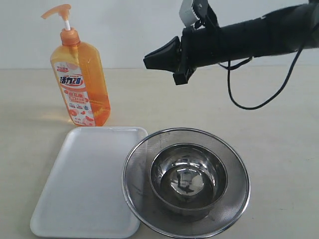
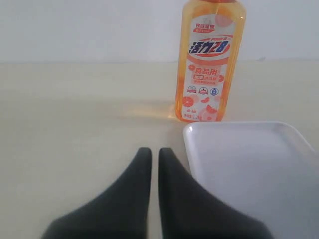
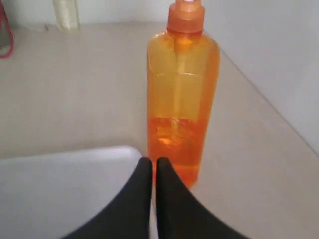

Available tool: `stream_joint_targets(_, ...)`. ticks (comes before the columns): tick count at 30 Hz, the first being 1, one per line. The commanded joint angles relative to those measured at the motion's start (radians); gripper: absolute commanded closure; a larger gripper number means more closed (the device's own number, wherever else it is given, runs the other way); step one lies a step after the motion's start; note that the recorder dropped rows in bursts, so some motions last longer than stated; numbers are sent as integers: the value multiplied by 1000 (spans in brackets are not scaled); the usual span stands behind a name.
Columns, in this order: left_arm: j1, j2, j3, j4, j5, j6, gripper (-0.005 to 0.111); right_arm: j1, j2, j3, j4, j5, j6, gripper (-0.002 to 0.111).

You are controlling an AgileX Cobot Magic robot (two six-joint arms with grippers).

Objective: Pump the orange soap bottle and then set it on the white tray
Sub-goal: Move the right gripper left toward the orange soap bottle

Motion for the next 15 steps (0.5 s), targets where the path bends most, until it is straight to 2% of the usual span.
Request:
stream_joint_targets(1,2,-2,4,-7,-13,-12,102,-2,104,-13,194,156,-72,108)
stream_joint_targets(11,2,-2,4,-7,-13,-12,102,20,251,-130,194,184,-60,108)
stream_joint_targets(15,2,-2,4,-7,-13,-12,102,69,251,-165,194,59,-35,108)
